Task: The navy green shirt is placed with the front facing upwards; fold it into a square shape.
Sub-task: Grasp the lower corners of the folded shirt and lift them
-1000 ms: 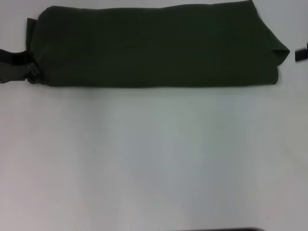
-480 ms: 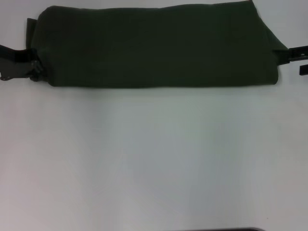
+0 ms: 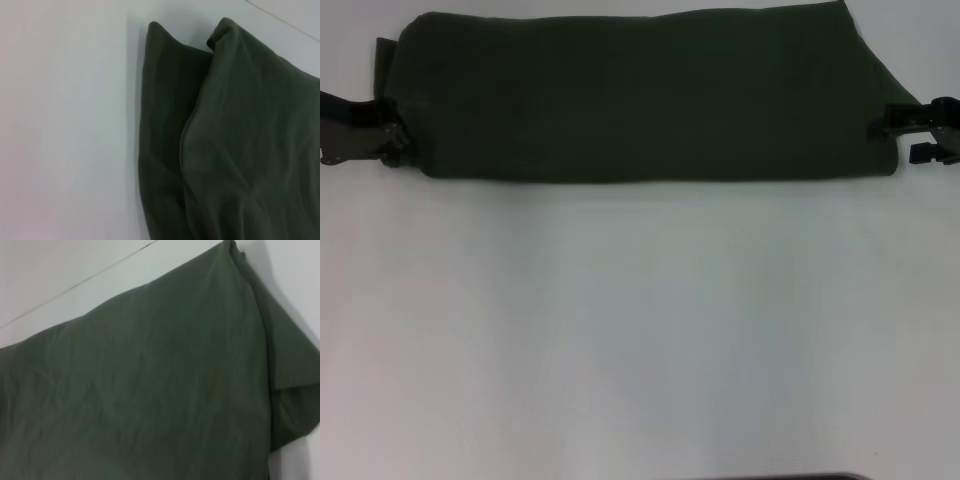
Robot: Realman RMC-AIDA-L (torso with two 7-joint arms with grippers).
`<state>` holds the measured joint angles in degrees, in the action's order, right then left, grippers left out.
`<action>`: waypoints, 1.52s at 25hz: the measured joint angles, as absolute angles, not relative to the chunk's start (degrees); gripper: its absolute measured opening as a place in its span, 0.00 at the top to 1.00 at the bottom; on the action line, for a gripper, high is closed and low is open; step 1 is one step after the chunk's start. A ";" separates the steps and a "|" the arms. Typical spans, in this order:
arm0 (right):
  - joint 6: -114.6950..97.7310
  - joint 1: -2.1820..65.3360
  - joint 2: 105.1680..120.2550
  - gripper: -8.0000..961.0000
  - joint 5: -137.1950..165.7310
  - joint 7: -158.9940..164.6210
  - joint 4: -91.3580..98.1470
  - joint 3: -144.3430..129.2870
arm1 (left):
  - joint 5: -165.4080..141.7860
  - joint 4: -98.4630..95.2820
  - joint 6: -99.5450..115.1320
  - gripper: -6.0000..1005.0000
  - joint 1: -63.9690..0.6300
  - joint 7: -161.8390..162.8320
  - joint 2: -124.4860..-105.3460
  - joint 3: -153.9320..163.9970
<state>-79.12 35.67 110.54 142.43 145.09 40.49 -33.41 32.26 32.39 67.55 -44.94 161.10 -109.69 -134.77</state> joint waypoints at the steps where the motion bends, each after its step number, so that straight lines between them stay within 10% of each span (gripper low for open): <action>1: -78.88 35.70 110.58 0.12 142.40 145.09 40.37 -33.31 | 32.25 32.43 67.55 0.95 -44.93 161.10 -109.70 -134.77; 38: -73.83 37.64 113.29 0.14 142.59 143.38 36.98 -33.48 | 32.25 32.78 67.45 0.95 -44.81 161.10 -110.21 -134.83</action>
<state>-73.83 37.64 113.29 142.59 143.39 36.98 -33.49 32.26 32.78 67.45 -44.81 161.10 -110.21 -134.83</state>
